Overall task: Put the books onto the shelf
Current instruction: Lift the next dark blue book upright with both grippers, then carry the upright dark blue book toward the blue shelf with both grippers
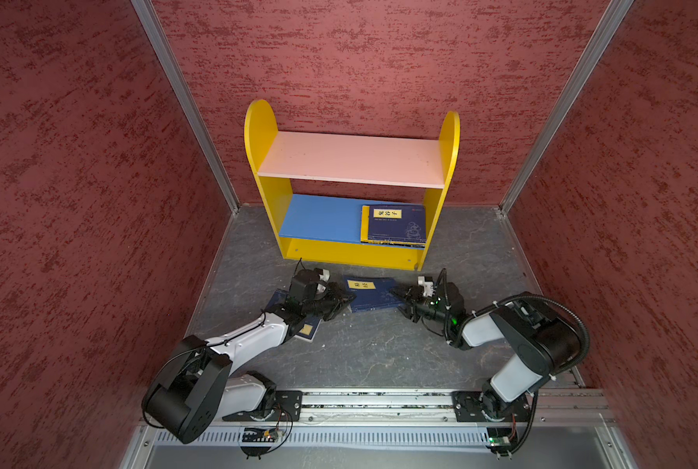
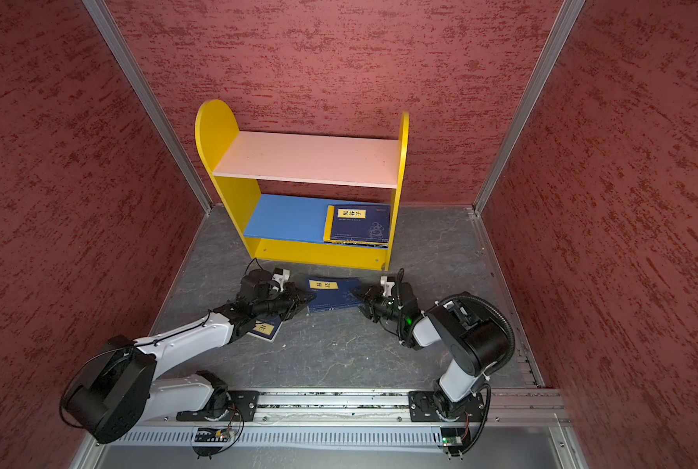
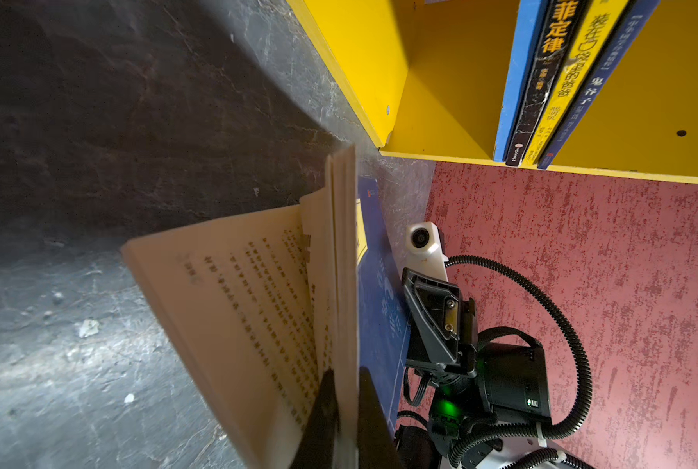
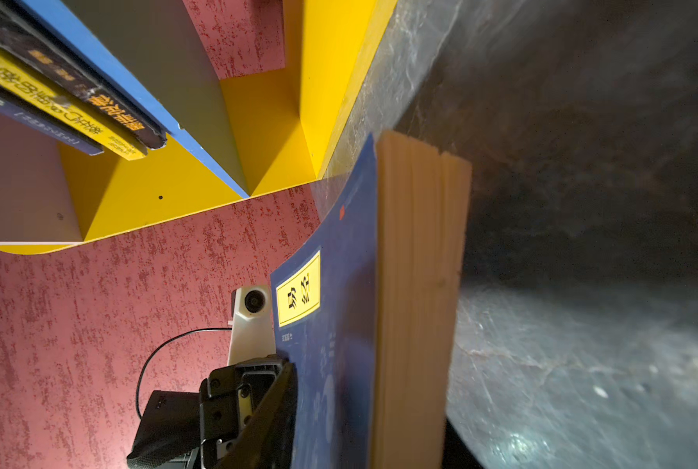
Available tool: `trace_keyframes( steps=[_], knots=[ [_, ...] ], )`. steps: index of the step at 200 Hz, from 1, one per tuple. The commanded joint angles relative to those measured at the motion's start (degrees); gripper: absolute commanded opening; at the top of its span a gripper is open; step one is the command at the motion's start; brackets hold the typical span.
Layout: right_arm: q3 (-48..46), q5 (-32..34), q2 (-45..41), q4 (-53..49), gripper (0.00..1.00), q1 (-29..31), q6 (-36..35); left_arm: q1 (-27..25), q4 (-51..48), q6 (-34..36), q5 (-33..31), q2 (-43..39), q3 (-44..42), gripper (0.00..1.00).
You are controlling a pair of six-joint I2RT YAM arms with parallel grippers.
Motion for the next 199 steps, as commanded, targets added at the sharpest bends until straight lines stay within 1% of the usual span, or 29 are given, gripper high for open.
trace_keyframes(
  steps=[1,12,28,40,51,59,81,93,114,141,168,186,199],
  knots=[
    [1.0,-0.5,0.0,4.0,0.3,0.3,0.5,-0.4,-3.1,2.7,1.1,-1.6,0.8,0.0],
    [1.1,-0.2,-0.5,2.1,0.25,0.3,-0.6,-0.4,-5.5,3.2,0.1,-2.2,1.2,0.04],
    [1.0,0.8,-2.5,-1.8,0.22,0.3,-2.6,-0.4,-8.8,3.8,-2.0,-3.6,1.4,0.07],
    [1.3,1.6,-5.1,-5.9,0.2,0.3,-4.7,-0.1,-11.5,4.3,-3.9,-5.0,1.6,0.18],
    [2.0,2.5,-8.0,-11.3,0.18,0.3,-7.4,0.2,-14.0,4.9,-5.7,-6.6,1.7,0.26],
    [2.8,3.3,-10.7,-16.1,0.15,0.3,-9.8,0.6,-15.7,5.3,-6.6,-7.7,1.8,0.33],
    [6.6,5.4,-18.6,-30.6,0.15,0.3,-17.7,2.0,-19.1,6.7,-8.0,-10.8,2.1,0.49],
    [7.8,6.3,-22.4,-36.0,0.15,0.3,-21.0,3.1,-20.4,7.4,-8.0,-12.3,2.2,0.52],
    [8.8,6.2,-28.3,-41.2,0.15,0.3,-24.1,5.5,-21.9,8.3,-7.4,-15.4,2.0,0.55],
    [9.6,3.5,-34.1,-44.9,0.15,0.3,-25.7,9.8,-23.6,10.1,-5.4,-19.8,2.1,0.59],
    [10.5,1.5,-39.0,-45.1,0.15,0.3,-25.3,14.1,-24.0,12.5,-1.6,-24.1,2.6,0.68],
    [11.7,1.6,-40.3,-42.7,0.16,0.2,-24.1,15.9,-23.9,13.9,0.4,-26.1,3.2,0.73],
    [12.6,1.2,-39.8,-38.9,0.16,0.2,-22.4,16.6,-22.2,14.7,2.5,-27.1,3.2,0.78]
  ],
)
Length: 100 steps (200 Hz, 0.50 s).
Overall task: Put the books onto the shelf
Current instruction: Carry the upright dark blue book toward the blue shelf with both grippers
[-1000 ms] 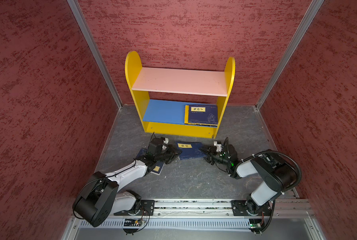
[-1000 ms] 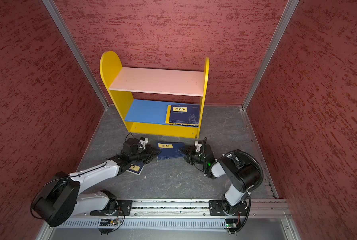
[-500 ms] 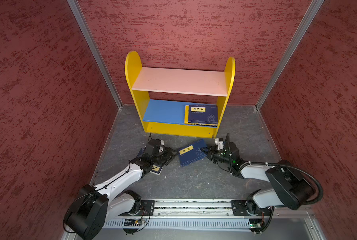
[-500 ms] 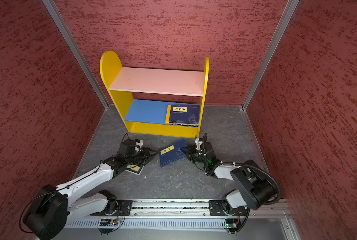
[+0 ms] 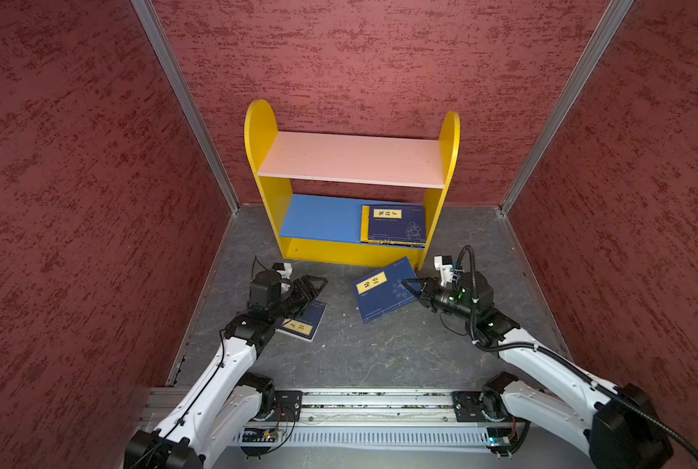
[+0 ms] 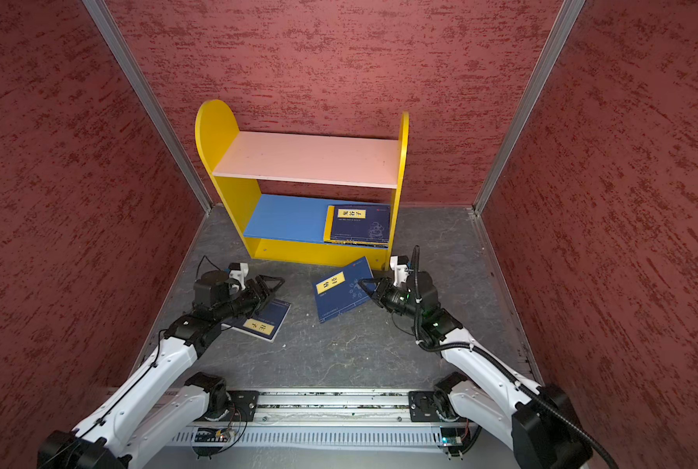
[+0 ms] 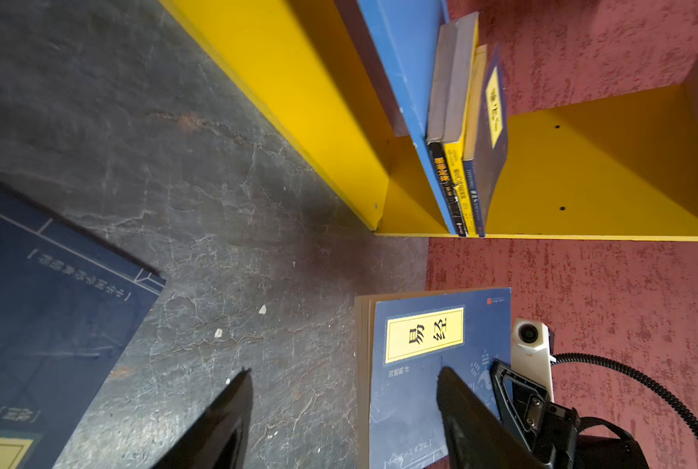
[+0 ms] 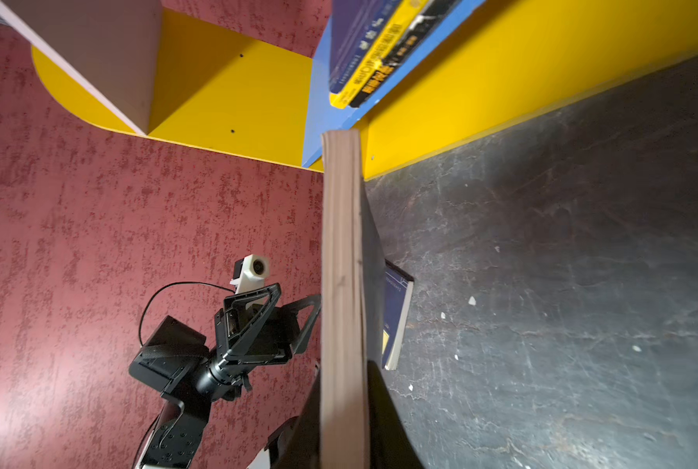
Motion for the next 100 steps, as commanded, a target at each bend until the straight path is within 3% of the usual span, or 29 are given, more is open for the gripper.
trace_keyframes(
  steps=[1,26,59,100],
  knots=[
    [3.8,-1.5,-0.8,6.5,0.16,-0.1,1.7,1.4,1.5,3.5,4.7,-1.9,1.5,0.78],
    [5.4,-2.9,2.0,15.3,0.17,-0.2,4.6,1.5,6.4,4.1,9.2,-2.7,1.4,0.86],
    [11.0,-2.5,7.0,19.3,0.17,-0.7,4.1,1.4,14.3,2.9,14.4,-2.2,1.0,0.93],
    [13.7,0.4,11.4,24.2,0.17,-1.0,5.7,-1.2,25.6,1.1,16.8,2.0,0.2,0.91]
  ],
)
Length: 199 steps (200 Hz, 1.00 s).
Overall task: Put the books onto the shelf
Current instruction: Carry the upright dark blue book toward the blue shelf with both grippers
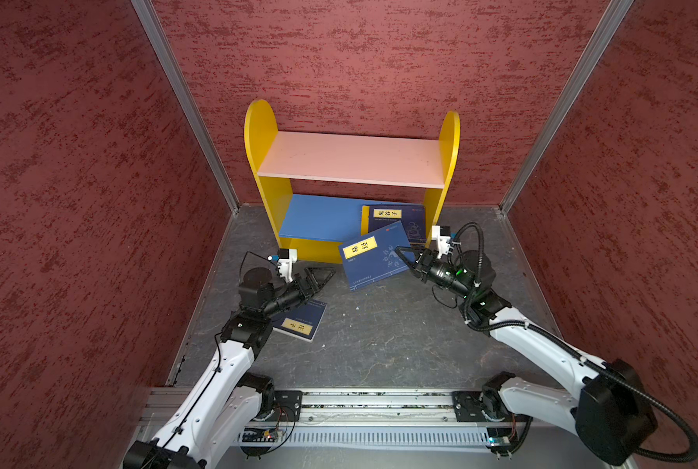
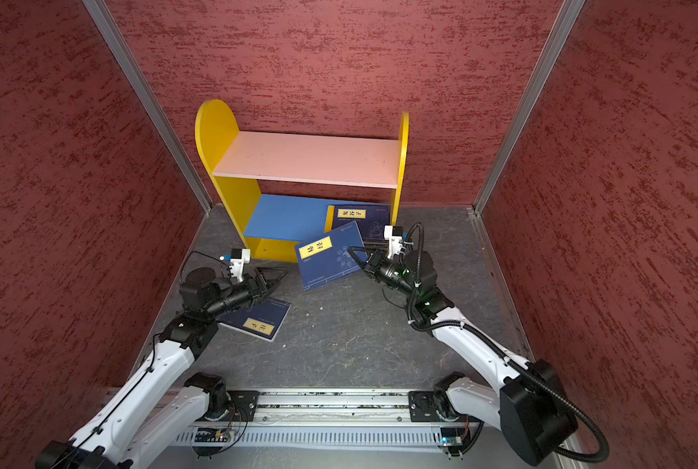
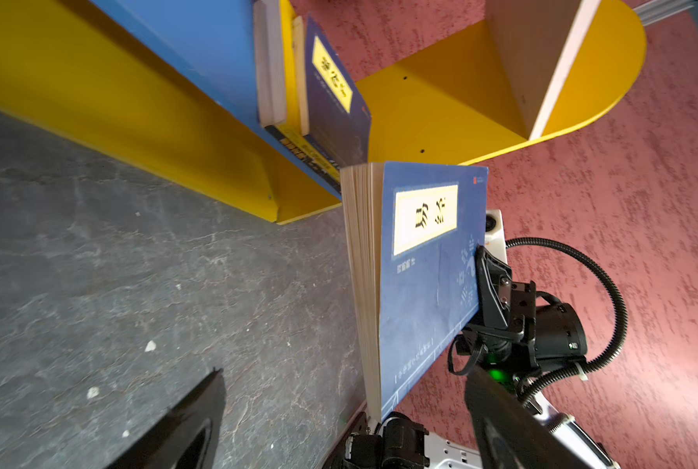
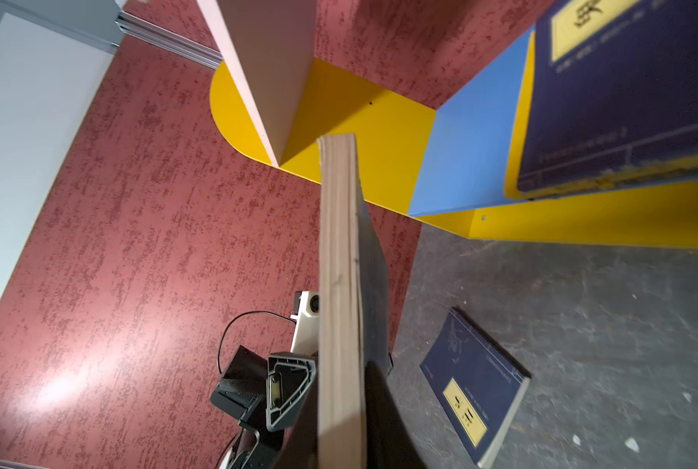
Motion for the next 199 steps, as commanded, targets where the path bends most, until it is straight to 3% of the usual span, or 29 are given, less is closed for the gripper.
trace_keyframes(
  steps=[1,65,116,155,199],
  knots=[
    [2.1,1.8,1.4,8.4,0.17,-0.4,2.1,-1.7,9.9,-0.6,3.0,2.5,-0.1,0.91],
    [0.6,3.2,7.7,21.7,0.17,-0.5,9.3,-8.4,22.4,-1.4,2.9,14.8,4.0,0.84],
    [-2.4,8.6,5.5,21.9,0.17,-0.5,7.6,-10.1,28.6,-4.5,0.9,18.7,4.8,0.61],
    [-2.3,8.8,6.8,23.5,0.16,-0.5,8.5,-10.4,28.9,-5.2,0.5,18.8,5.9,0.51],
    [-3.3,9.0,8.0,25.6,0.16,-0.5,9.6,-10.3,30.0,-6.3,-1.1,18.5,6.3,0.27]
  ],
)
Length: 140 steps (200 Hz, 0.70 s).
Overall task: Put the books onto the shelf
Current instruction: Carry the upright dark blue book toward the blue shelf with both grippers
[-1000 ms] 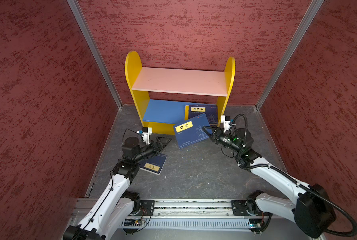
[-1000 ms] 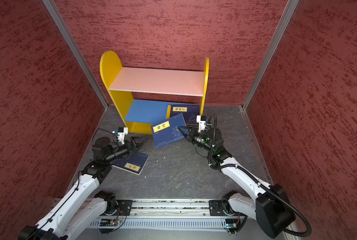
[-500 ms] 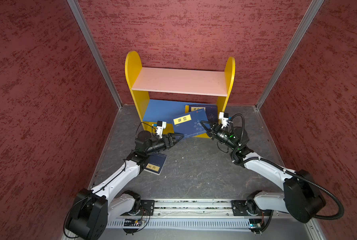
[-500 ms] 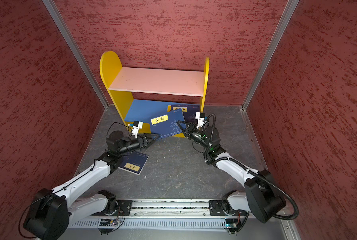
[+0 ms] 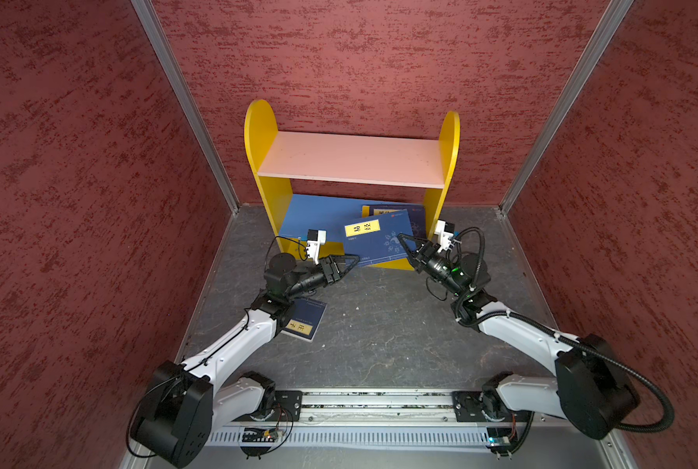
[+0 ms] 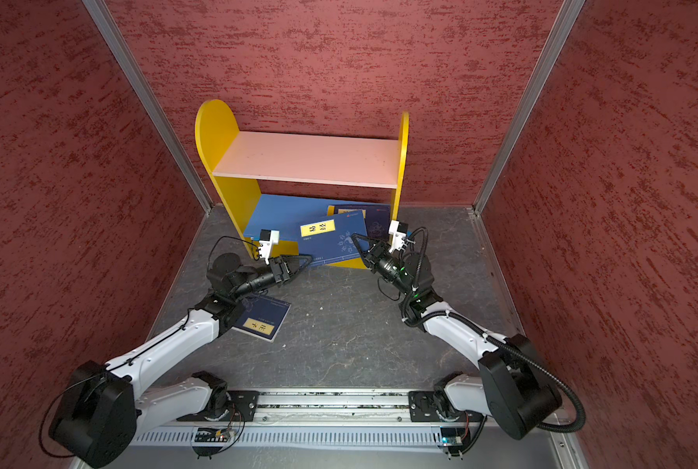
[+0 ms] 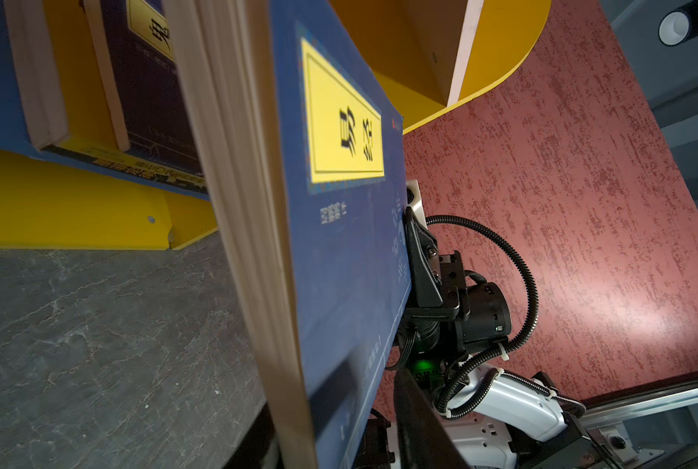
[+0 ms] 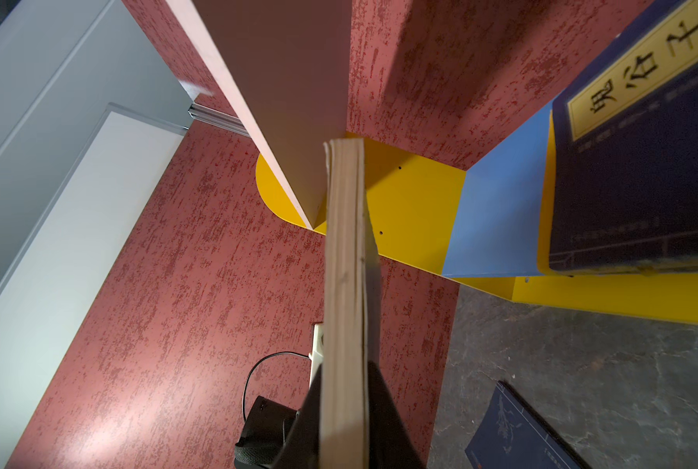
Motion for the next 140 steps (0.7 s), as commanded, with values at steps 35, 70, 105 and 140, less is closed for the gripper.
trace_keyframes(
  steps=[35,70,105,140],
  knots=[
    [-1.2,2.1,0.5,5.0,0.2,-0.2,1.1,0.2,5.0,-2.2,-1.2,-0.2,1.7,0.13],
    [-2.0,4.8,-1.8,0.5,0.53,-0.1,-1.6,2.3,4.8,-3.4,-0.4,0.0,2.6,0.03],
    [0.4,10.5,-8.7,-17.8,0.79,-0.1,-11.2,6.0,-0.2,-4.0,3.4,2.5,6.2,0.0],
    [1.6,17.1,-15.4,-33.5,0.96,-0.2,-19.8,9.2,-3.1,-2.4,10.5,7.6,10.9,0.0]
  ],
)
